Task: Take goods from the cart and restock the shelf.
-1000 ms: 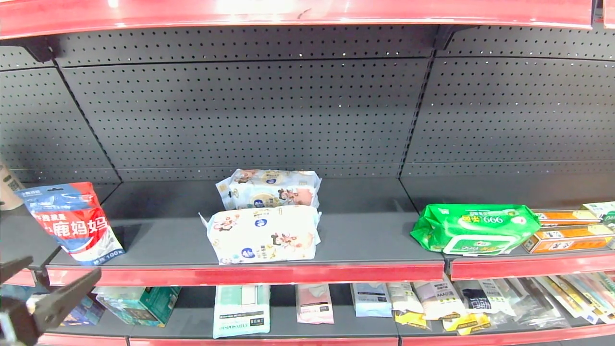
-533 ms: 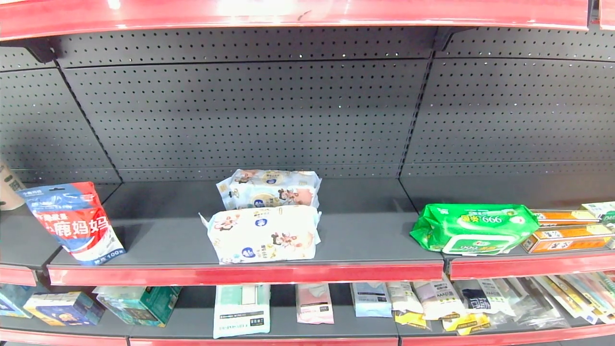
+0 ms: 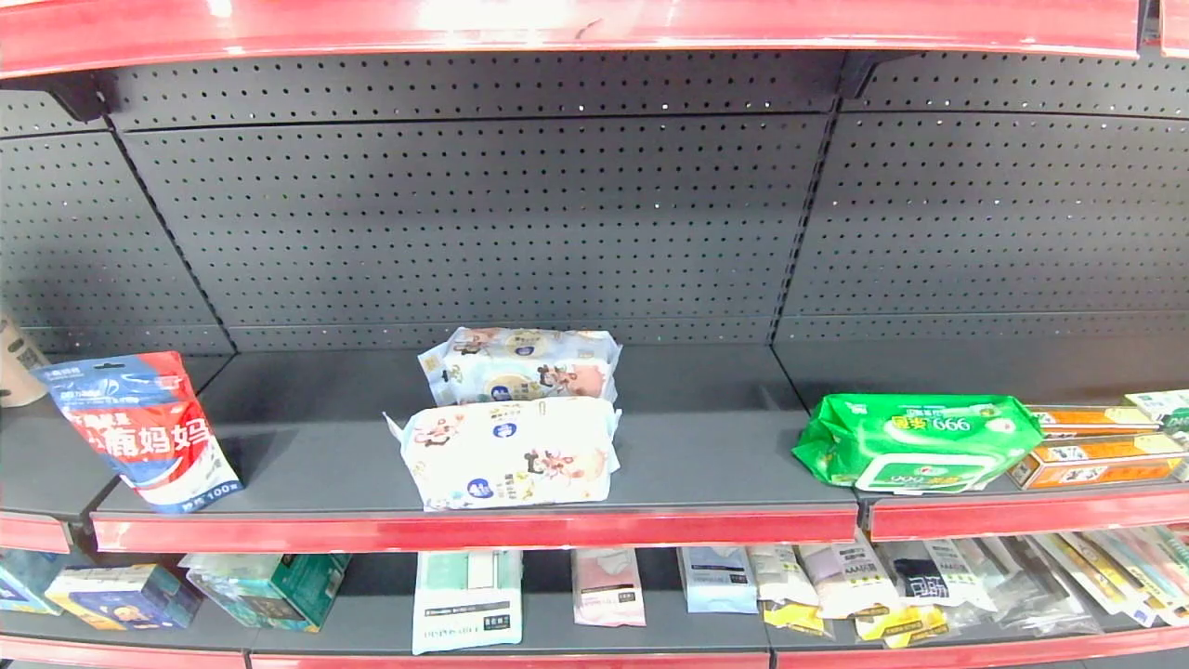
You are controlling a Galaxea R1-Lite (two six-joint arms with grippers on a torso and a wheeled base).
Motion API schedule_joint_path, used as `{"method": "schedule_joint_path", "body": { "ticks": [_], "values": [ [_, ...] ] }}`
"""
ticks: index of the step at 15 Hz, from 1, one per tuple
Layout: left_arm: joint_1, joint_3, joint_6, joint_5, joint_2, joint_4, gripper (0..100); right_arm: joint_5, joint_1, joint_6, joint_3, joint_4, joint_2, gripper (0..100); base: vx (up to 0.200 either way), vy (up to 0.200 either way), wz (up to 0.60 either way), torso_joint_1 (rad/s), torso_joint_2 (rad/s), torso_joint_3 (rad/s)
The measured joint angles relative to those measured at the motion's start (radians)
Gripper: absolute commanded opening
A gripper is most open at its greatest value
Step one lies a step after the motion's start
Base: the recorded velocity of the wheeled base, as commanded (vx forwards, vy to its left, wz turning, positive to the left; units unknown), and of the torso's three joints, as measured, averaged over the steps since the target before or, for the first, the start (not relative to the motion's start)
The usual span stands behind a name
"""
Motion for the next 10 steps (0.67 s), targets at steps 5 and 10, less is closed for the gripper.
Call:
{"method": "schedule_joint_path", "body": {
  "ticks": [5, 10],
  "values": [
    [0.000, 0.001, -0.002, -0.025, -0.003, 0.000, 100, 0.000, 0.000, 0.001, 0.000, 0.000, 0.000, 100, 0.000, 0.000, 0.48, 0.006, 0.00, -0.001],
    [0.000, 0.001, -0.002, -0.032, -0.003, 0.000, 100, -0.001, -0.001, 0.000, 0.000, 0.001, 0.000, 100, 0.000, 0.000, 0.00, 0.000, 0.00, 0.000]
  ]
}}
